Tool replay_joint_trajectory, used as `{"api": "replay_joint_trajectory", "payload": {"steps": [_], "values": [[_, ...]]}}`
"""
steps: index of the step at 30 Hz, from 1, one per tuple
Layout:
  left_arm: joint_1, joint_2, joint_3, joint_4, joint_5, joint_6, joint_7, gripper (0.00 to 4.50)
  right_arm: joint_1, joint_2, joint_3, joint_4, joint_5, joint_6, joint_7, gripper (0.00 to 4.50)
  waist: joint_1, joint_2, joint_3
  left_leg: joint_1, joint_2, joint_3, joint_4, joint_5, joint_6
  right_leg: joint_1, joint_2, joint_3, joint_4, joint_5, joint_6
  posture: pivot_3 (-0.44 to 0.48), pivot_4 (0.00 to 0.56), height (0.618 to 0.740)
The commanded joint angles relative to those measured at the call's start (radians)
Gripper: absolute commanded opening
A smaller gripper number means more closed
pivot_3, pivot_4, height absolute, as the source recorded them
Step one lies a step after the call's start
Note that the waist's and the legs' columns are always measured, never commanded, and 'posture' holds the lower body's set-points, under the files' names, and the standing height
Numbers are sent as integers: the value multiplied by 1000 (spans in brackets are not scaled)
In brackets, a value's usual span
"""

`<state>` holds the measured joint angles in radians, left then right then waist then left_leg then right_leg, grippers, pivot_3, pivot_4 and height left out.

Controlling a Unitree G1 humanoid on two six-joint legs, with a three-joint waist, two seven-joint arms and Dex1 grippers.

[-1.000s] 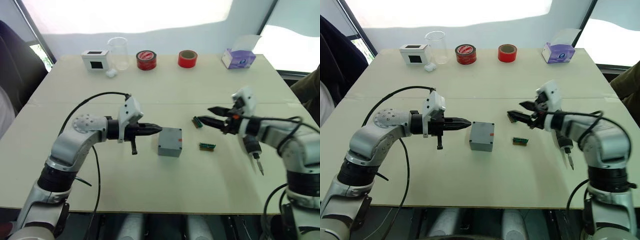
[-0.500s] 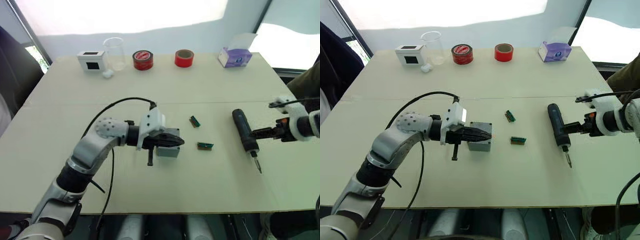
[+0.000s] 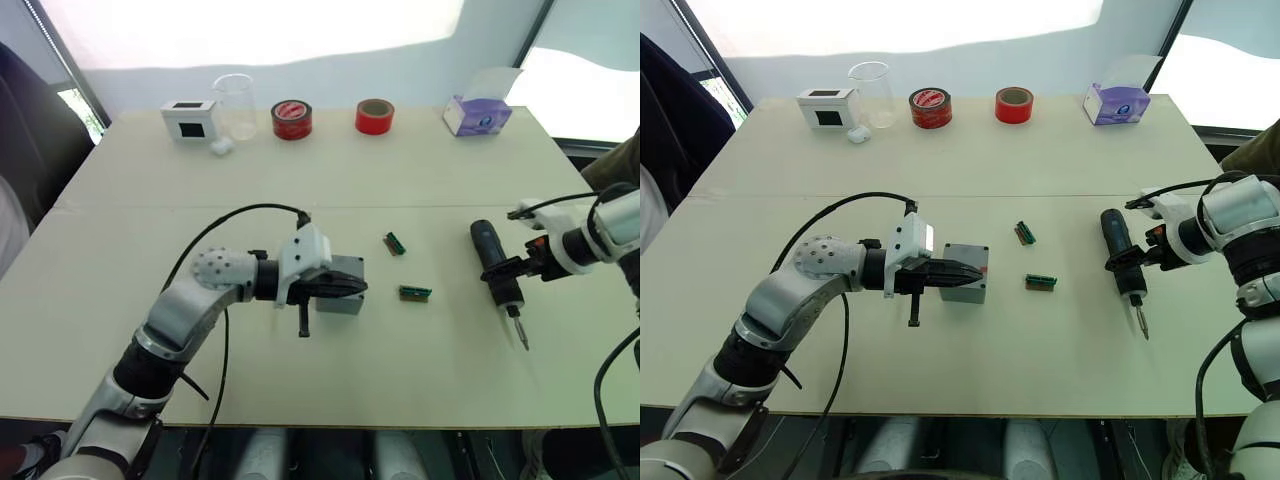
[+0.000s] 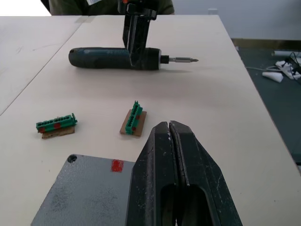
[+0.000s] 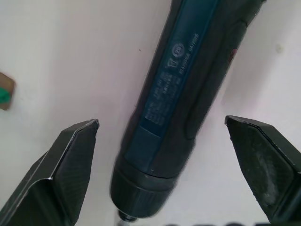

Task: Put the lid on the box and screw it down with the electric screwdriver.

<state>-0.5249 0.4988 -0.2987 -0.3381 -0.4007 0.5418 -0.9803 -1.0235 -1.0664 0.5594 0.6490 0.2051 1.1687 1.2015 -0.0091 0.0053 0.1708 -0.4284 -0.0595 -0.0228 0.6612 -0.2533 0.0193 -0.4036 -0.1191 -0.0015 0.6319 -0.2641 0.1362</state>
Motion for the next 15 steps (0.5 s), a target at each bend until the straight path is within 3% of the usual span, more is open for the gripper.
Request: {"api": "replay_joint_trajectory", "payload": {"steps": [1,7,10,15], "values": [[2,3,17,-47,3,0,22,0,-49,23,18,92,-83,-86,60,4450,-2,0,0,0,0,0,0,0,0,0,0,0,0,0,0,0,150,740],[12,8,20,-55,-2,6,40,0,-47,51,52,141,-172,-159,166,4450,-1,0,0,0,0,0,0,2,-3,0,0,0,0,0,0,0,150,740],[2,16,16,-35,14,-5,39,0,-40,60,63,144,-218,-187,198,3805,-1,0,0,0,0,0,0,2,-3,0,0,0,0,0,0,0,150,740],[-18,26,20,-6,29,-20,24,0,-12,64,61,107,-259,-179,244,2100,0,0,0,0,0,0,0,2,-3,0,0,0,1,0,0,0,150,740]]}}
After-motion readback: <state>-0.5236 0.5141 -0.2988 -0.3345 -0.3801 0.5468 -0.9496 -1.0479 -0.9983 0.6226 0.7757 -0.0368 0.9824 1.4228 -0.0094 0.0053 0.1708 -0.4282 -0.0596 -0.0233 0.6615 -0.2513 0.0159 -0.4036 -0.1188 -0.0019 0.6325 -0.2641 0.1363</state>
